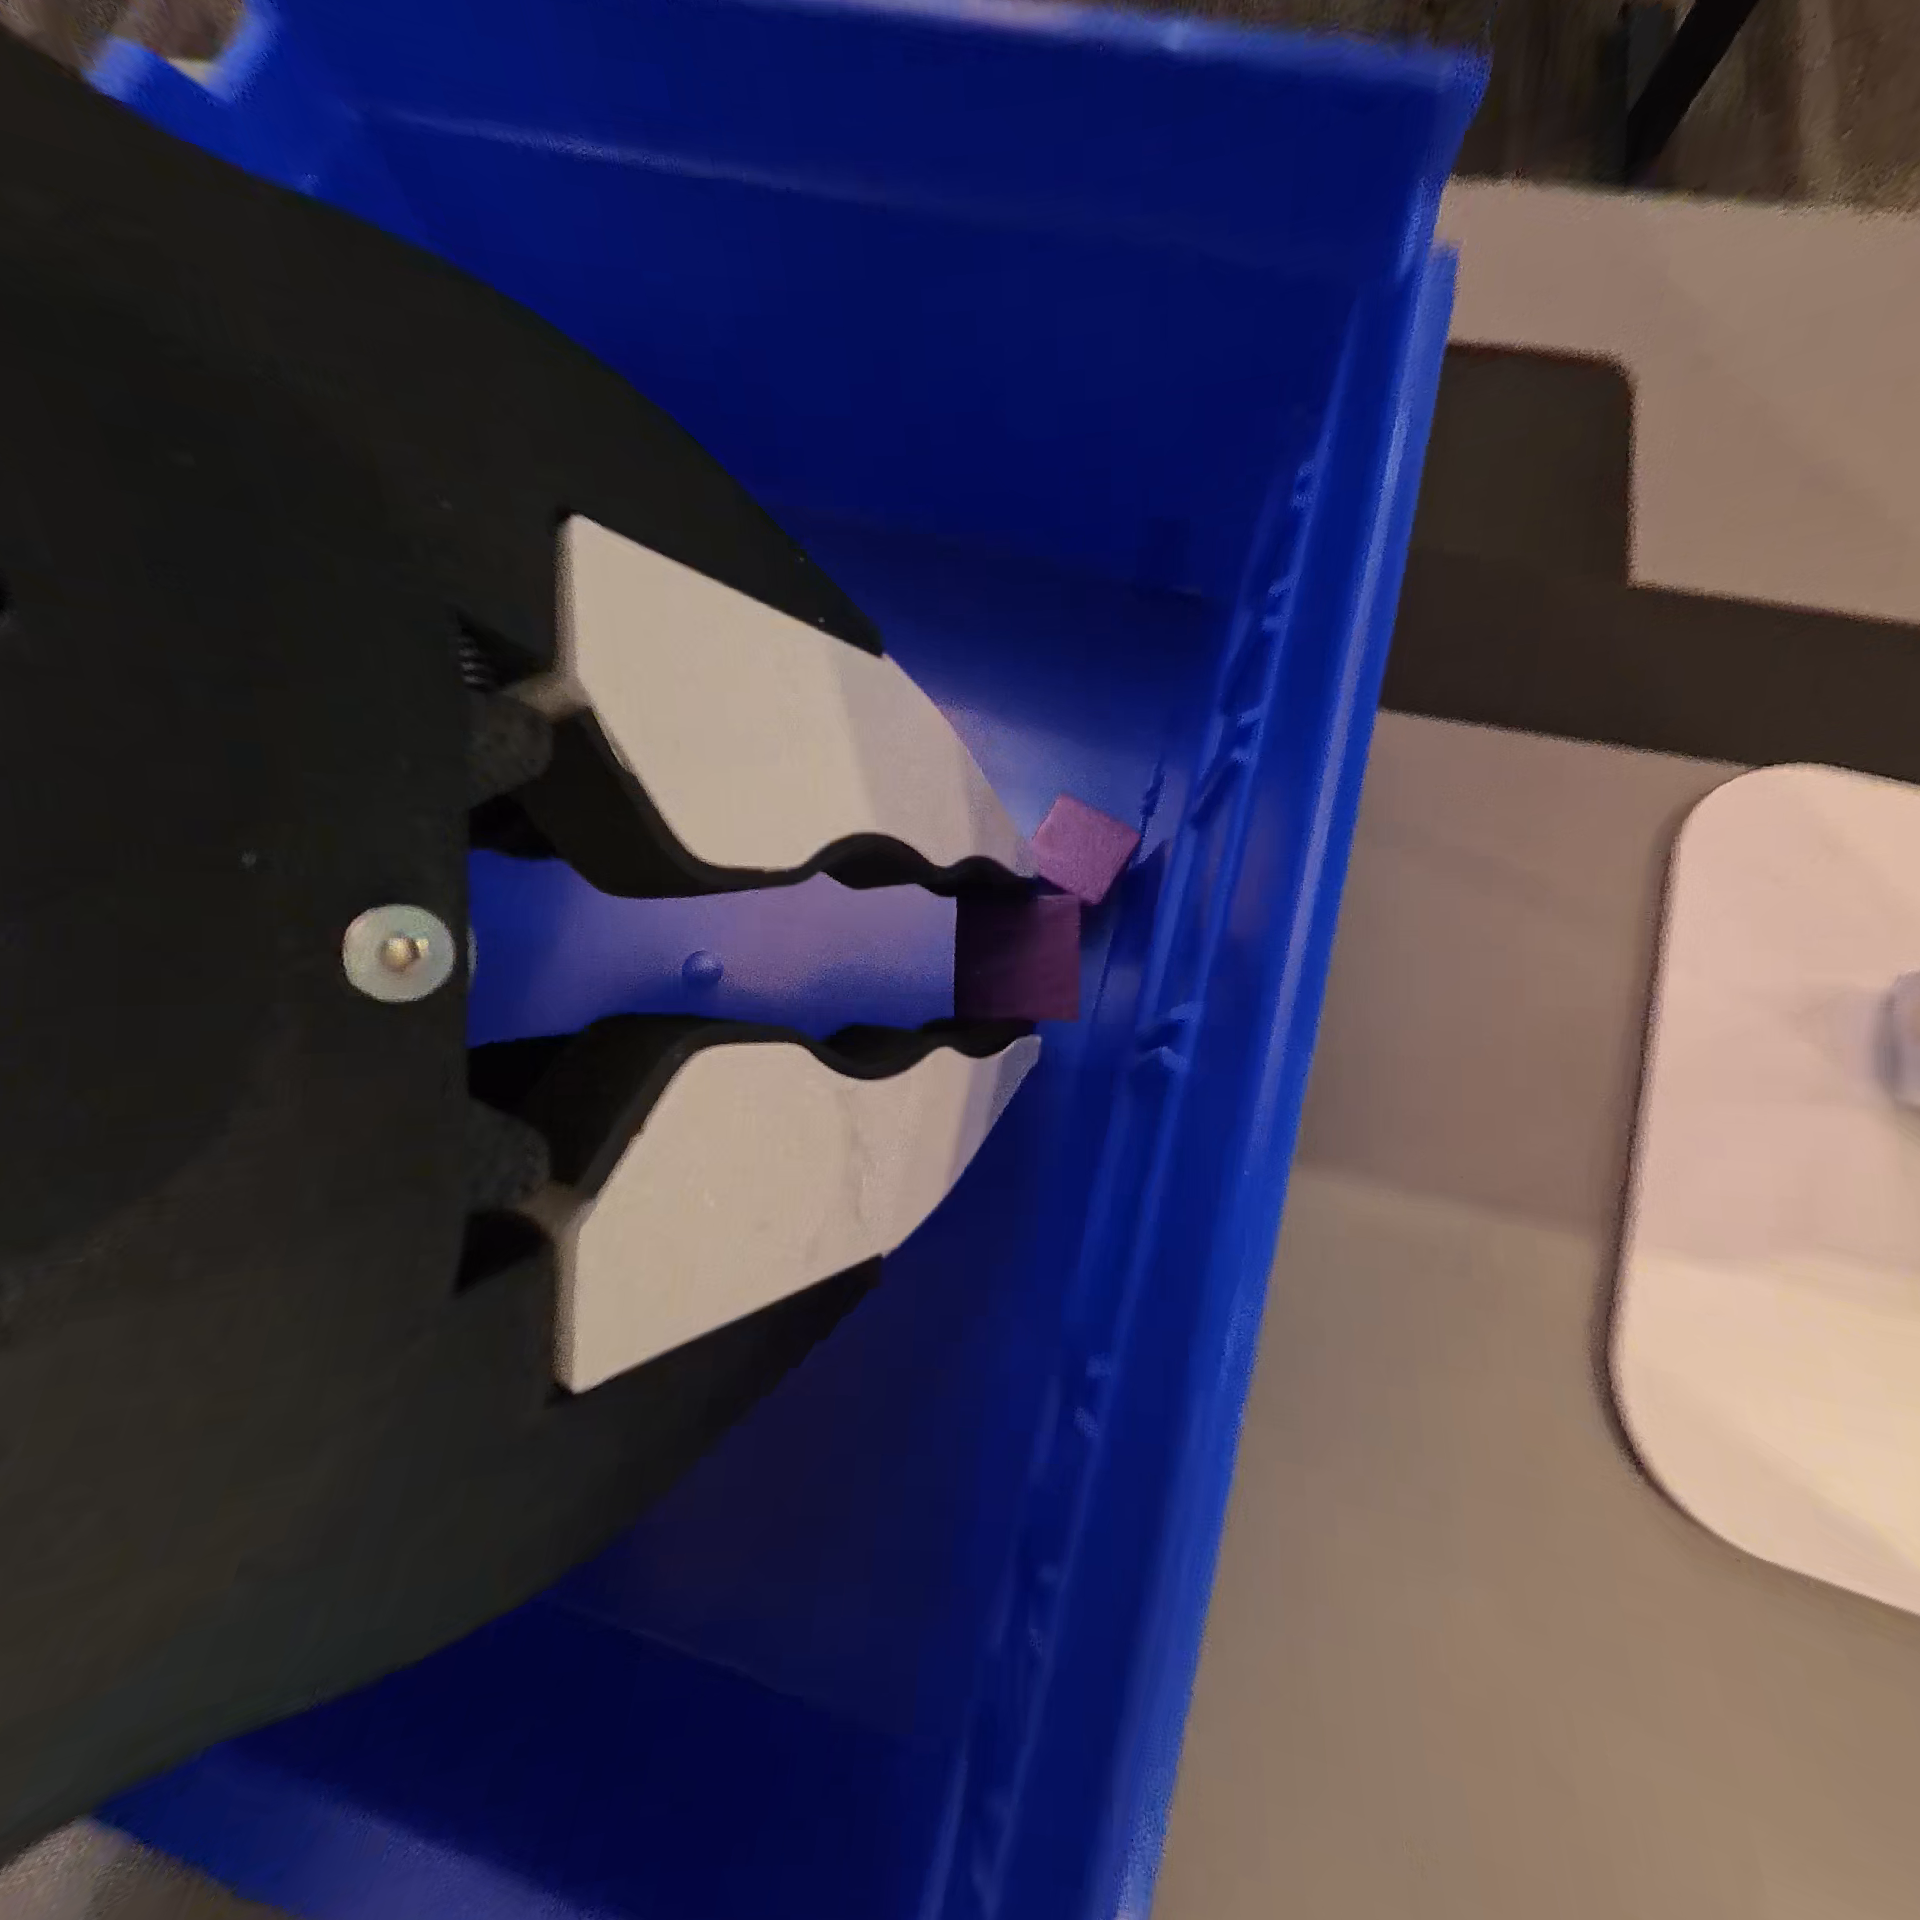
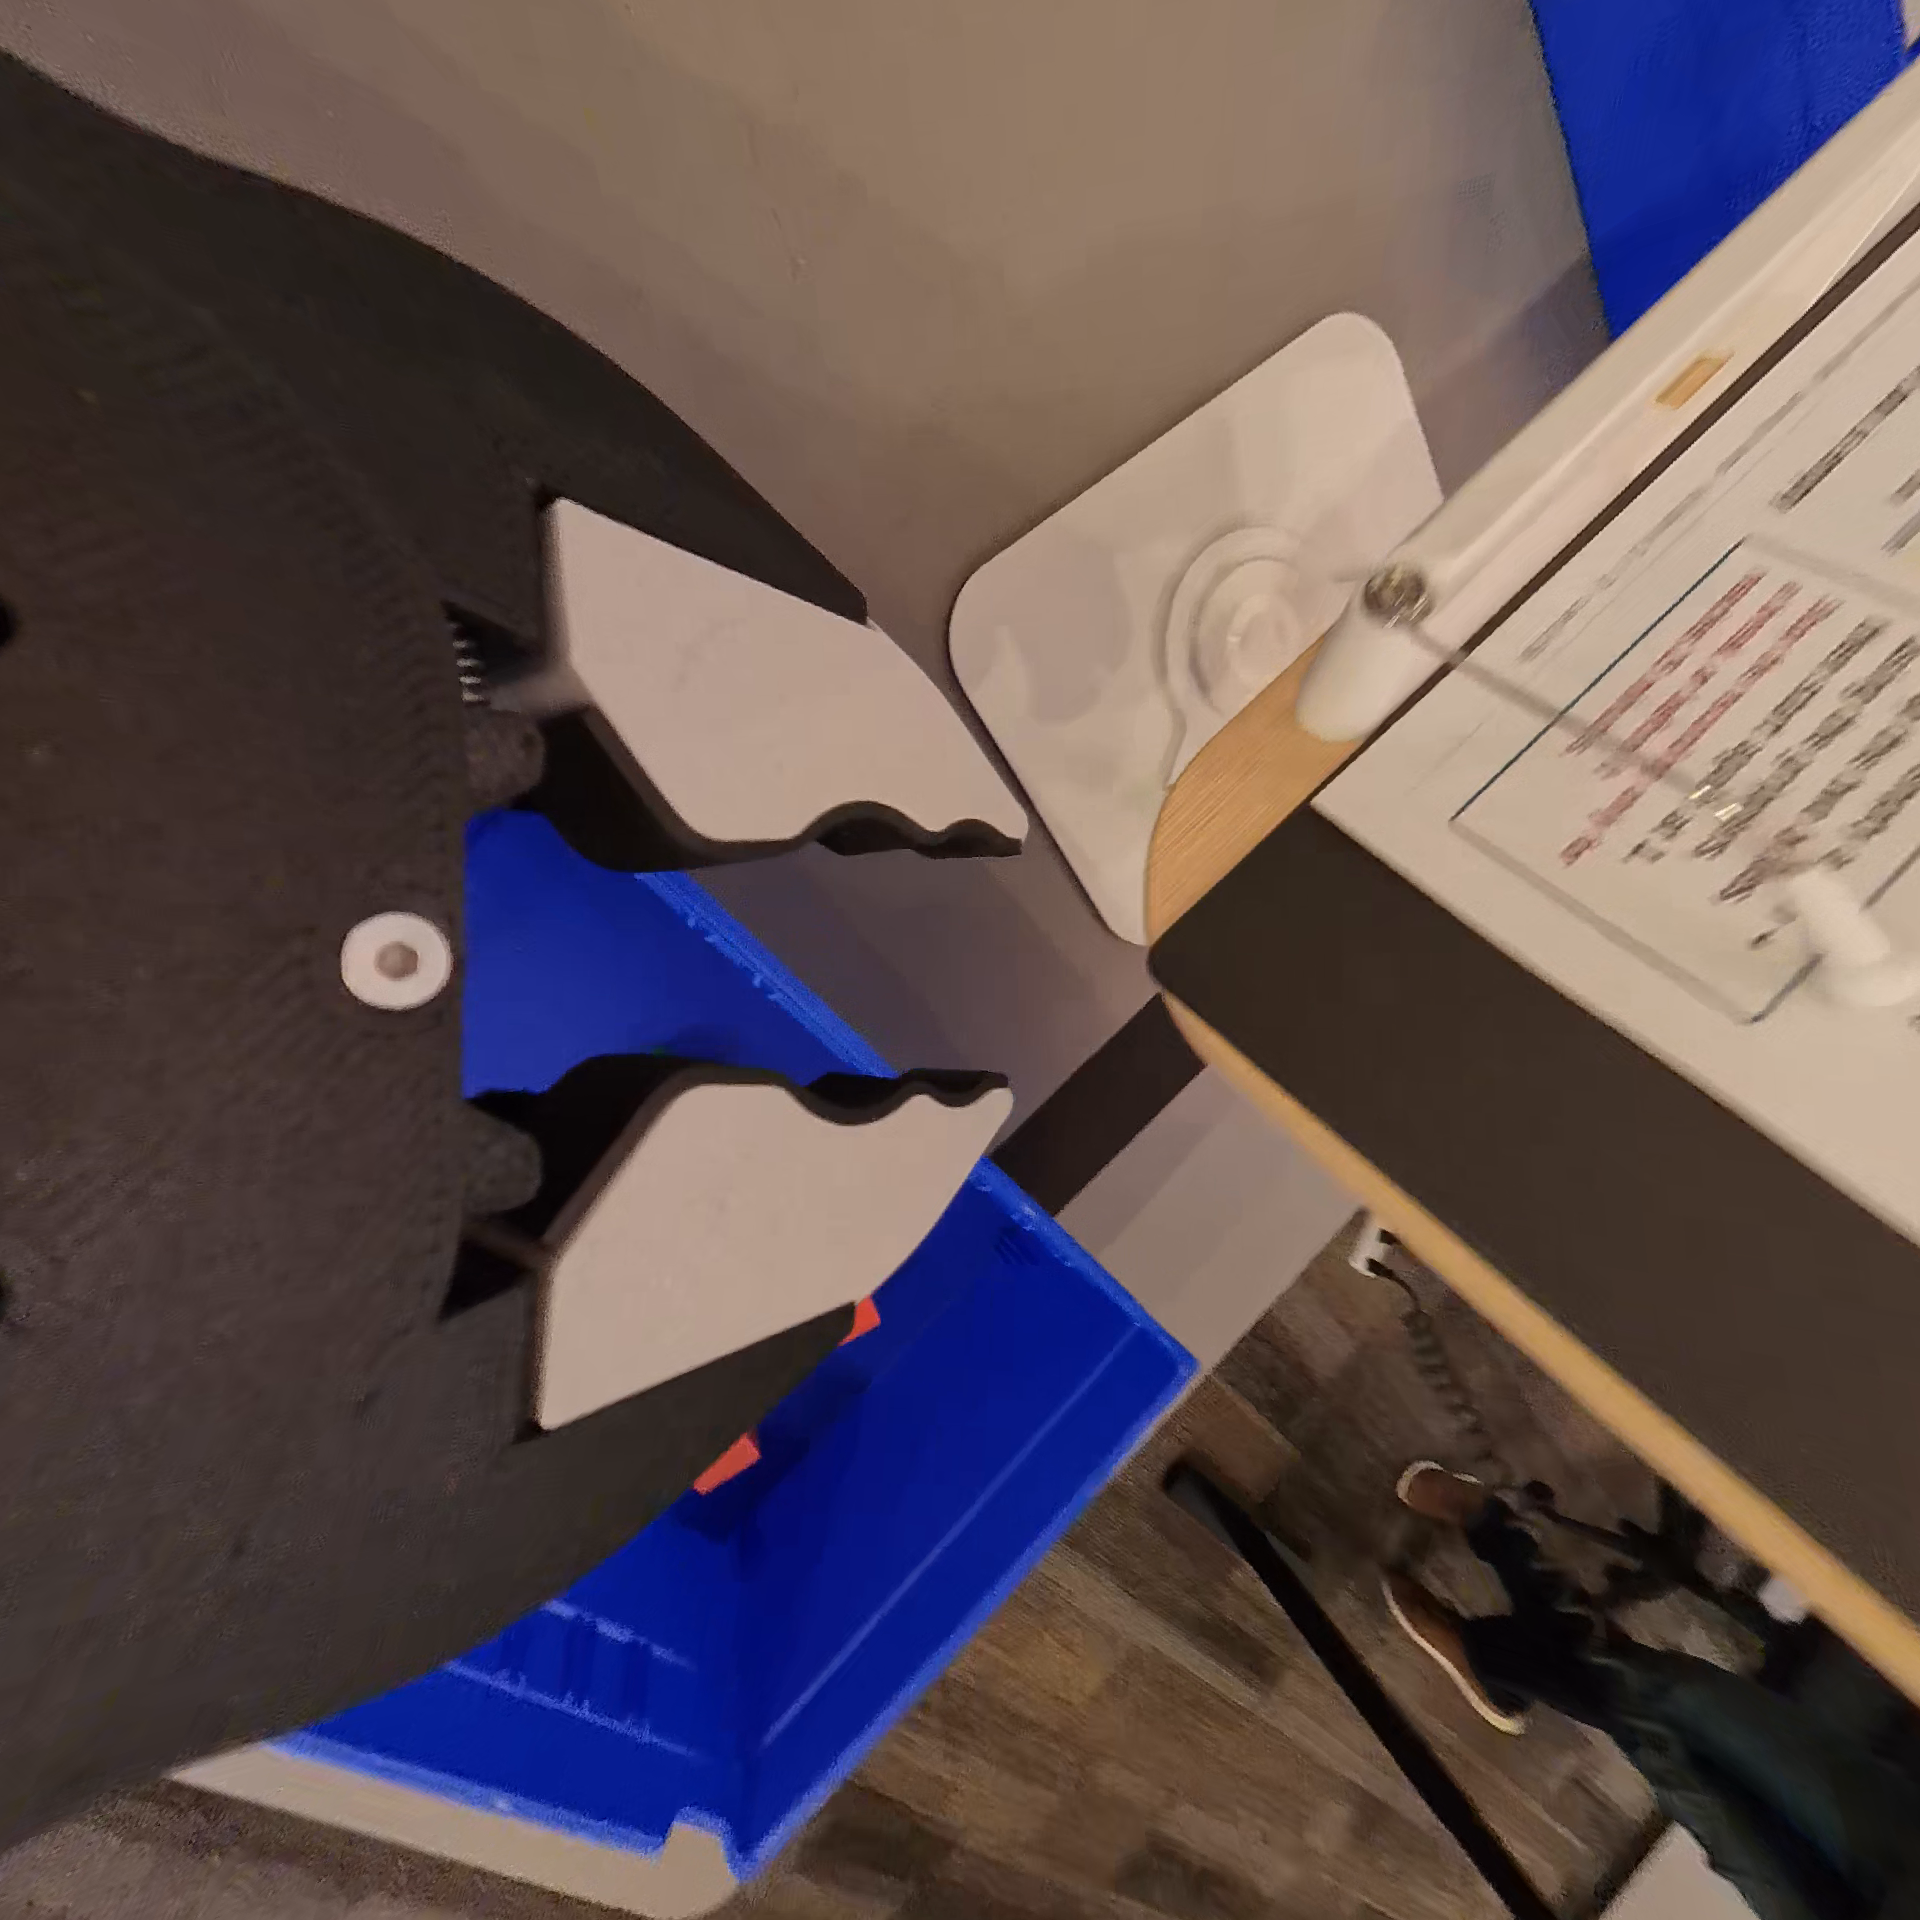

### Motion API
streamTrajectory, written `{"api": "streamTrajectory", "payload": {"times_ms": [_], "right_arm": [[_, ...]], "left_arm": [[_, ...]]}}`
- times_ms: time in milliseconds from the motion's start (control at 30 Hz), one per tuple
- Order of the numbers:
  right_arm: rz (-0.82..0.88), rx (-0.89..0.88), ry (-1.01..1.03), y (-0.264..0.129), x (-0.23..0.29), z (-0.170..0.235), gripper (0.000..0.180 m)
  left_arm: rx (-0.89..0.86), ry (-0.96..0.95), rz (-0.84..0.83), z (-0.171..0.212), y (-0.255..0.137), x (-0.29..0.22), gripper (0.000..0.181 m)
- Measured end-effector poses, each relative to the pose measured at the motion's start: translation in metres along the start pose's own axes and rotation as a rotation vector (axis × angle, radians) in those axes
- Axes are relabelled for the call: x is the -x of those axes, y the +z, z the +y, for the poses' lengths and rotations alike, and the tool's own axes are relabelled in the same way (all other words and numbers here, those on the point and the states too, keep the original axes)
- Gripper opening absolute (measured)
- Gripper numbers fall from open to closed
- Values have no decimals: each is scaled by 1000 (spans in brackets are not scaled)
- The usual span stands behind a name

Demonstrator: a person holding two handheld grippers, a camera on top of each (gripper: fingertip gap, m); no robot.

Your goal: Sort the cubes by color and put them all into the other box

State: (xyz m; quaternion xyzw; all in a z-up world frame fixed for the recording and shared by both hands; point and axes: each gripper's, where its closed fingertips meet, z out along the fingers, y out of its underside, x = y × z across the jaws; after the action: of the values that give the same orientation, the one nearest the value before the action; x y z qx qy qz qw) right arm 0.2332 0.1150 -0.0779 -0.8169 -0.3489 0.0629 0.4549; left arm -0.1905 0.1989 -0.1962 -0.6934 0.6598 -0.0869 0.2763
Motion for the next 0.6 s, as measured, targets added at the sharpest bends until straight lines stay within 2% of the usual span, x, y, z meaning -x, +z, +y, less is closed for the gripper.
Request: {"api": "streamTrajectory", "payload": {"times_ms": [167,267,467,600], "right_arm": [[3,-136,-101,-23,26,-41,34],[-66,-239,-134,-35,57,-70,34],[-400,-433,-45,-44,134,-113,34],[-641,-522,92,-42,171,-129,38]], "left_arm": [[-188,-1,-79,-36,-51,-4,22],[-303,50,-135,-64,-80,-15,22],[-473,208,-251,-130,-119,-50,21],[-542,353,-306,-178,-126,-86,22]]}}
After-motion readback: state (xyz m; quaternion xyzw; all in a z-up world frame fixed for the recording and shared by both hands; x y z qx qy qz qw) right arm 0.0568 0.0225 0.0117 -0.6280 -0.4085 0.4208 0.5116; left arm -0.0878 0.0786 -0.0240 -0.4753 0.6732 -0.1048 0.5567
